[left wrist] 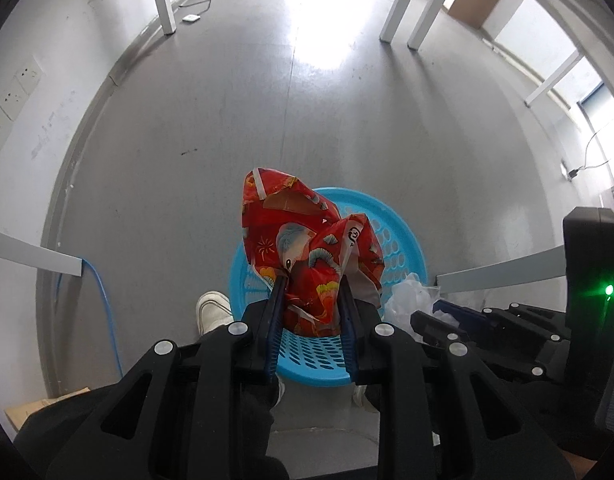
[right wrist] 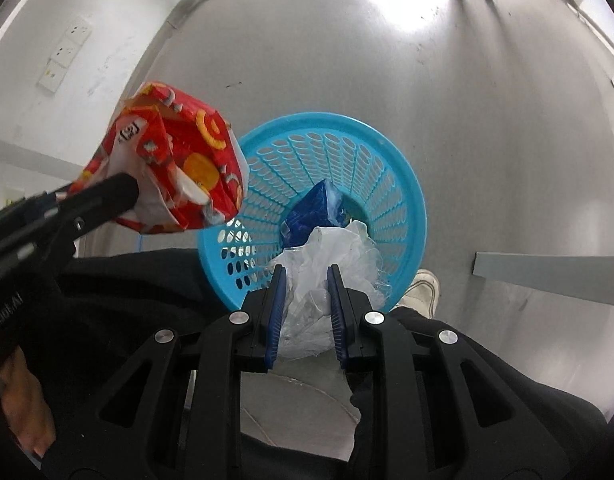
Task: Collect trash
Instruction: 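Open both grippers to drop the wrapper and plastic into the basket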
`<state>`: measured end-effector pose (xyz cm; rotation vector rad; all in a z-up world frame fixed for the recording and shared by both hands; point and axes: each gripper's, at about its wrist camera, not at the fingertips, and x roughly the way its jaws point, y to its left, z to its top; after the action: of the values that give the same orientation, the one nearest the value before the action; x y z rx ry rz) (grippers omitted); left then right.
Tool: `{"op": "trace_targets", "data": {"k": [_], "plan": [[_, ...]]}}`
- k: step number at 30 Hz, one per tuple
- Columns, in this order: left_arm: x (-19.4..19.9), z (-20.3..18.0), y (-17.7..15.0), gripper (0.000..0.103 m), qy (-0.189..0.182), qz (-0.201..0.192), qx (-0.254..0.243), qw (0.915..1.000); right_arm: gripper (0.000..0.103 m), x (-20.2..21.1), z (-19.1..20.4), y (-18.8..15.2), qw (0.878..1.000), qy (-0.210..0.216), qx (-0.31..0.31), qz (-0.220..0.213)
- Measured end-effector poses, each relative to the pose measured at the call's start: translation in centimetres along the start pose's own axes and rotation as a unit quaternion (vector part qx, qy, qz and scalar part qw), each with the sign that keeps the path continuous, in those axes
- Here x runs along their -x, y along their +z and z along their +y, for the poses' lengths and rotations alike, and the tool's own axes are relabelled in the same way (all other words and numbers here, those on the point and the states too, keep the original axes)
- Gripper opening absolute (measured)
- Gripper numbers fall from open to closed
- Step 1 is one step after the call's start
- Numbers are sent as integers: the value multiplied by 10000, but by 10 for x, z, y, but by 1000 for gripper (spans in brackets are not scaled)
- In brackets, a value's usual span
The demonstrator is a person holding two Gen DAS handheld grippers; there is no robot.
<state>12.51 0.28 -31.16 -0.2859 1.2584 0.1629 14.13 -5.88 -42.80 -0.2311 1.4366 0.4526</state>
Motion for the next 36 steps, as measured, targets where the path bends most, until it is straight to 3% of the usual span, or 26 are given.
{"op": "trace_targets", "data": {"k": [3,8,15,18,20,21,25,36], "plan": [[-8,-5,4,24,223,36,-179,9996,20,-6,-6,5,9999,3,-129,54],[-13,-1,6,24,118,134,-175,9997,21,-17,-2,10,9999,-111,-76,90],[-15,-3,7,24,185,42,-221,9996,27,-11,-11,9,9996,93,-256,3],[-13,-3,7,31,134,-59,-209,9997,32,-11,-13,9,9994,150,-302,-41],[-11,2,8,48,80,-94,-139,9998,41,-9,-16,10,9990,206,-382,-84],[-9,5,9,50,95,-160,-62,9998,48,-8,-18,10,9987,244,-431,-110],[-7,10,11,51,378,-332,52,9987,55,-4,-22,9,9980,251,-544,-177],[6,31,9,57,75,-339,578,9977,55,20,-10,-7,9984,197,-279,-450]]}}
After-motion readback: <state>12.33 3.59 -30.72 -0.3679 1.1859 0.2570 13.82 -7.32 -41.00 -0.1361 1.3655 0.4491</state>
